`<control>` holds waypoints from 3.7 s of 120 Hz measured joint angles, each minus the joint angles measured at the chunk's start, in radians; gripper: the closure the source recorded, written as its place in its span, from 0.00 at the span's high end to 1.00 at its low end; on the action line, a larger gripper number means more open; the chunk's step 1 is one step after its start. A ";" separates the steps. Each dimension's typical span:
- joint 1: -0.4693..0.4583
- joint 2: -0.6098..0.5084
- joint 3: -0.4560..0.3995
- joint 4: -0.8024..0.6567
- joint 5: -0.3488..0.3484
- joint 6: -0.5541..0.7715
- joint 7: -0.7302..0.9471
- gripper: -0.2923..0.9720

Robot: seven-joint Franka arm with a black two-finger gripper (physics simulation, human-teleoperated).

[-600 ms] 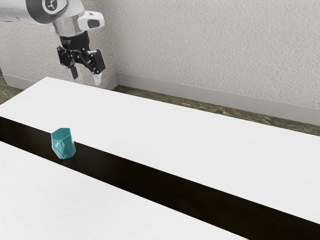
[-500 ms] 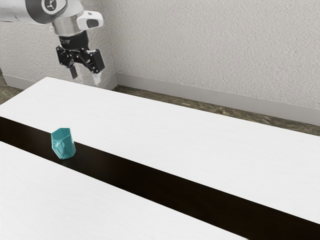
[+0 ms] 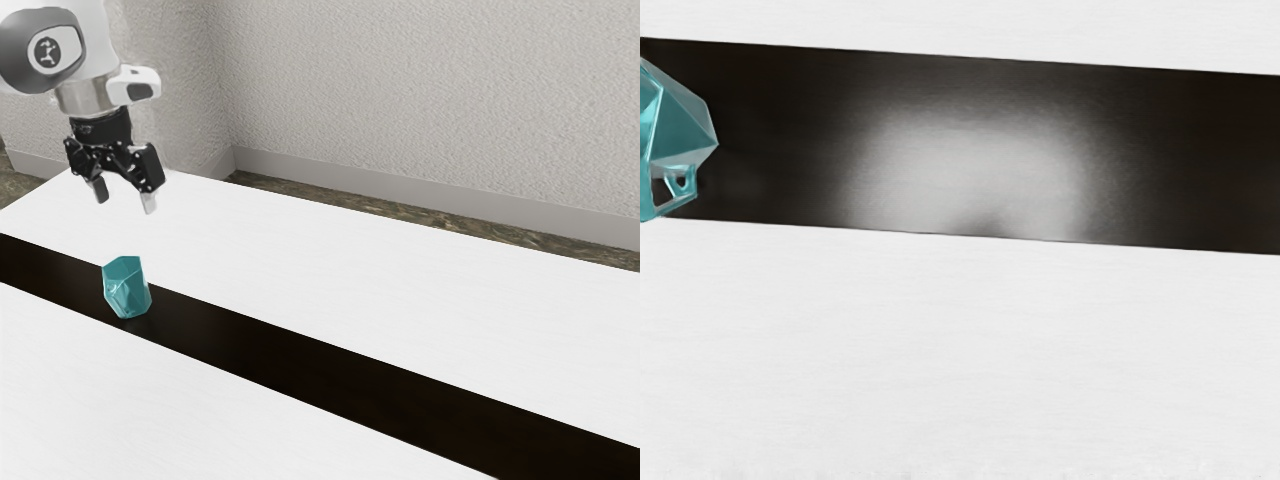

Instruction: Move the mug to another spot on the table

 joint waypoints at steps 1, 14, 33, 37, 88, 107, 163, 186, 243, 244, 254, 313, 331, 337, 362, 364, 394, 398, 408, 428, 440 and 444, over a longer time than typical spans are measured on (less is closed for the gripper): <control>0.004 -0.005 0.000 -0.010 0.000 0.003 0.000 0.77; 0.057 -0.037 -0.002 -0.127 0.003 0.066 -0.002 0.77; 0.157 -0.041 -0.003 -0.244 0.003 0.178 -0.001 0.77; 0.172 -0.040 -0.003 -0.263 0.003 0.203 0.002 0.77; 0.268 0.059 -0.002 -0.382 0.010 0.446 0.067 0.77; 0.289 0.131 -0.002 -0.382 0.024 0.539 0.089 0.77; 0.319 0.331 -0.002 -0.320 0.013 0.744 0.149 0.77; 0.362 0.408 -0.002 -0.269 0.003 0.770 0.167 0.77; 0.354 0.512 -0.002 -0.206 0.001 0.837 0.196 0.77; 0.354 0.513 -0.002 -0.206 0.002 0.838 0.197 0.77; 0.352 0.521 -0.002 -0.205 0.004 0.851 0.201 0.77; 0.359 0.540 -0.002 -0.207 0.005 0.900 0.219 0.58; 0.358 0.539 -0.002 -0.208 0.005 0.902 0.220 0.48; 0.358 0.539 -0.001 -0.208 0.006 0.902 0.220 0.46; 0.357 0.537 -0.001 -0.209 0.008 0.904 0.213 0.40; 0.357 0.537 -0.001 -0.209 0.008 0.904 0.212 0.40; 0.358 0.534 -0.002 -0.213 0.010 0.905 0.205 0.31; 0.358 0.530 -0.002 -0.216 0.010 0.905 0.204 0.30; 0.358 0.521 -0.003 -0.225 0.009 0.906 0.203 0.28; 0.352 0.482 -0.010 -0.258 0.009 0.907 0.200 0.24; 0.351 0.443 -0.022 -0.297 0.014 0.913 0.196 0.23; 0.351 0.425 -0.029 -0.316 0.016 0.919 0.194 0.23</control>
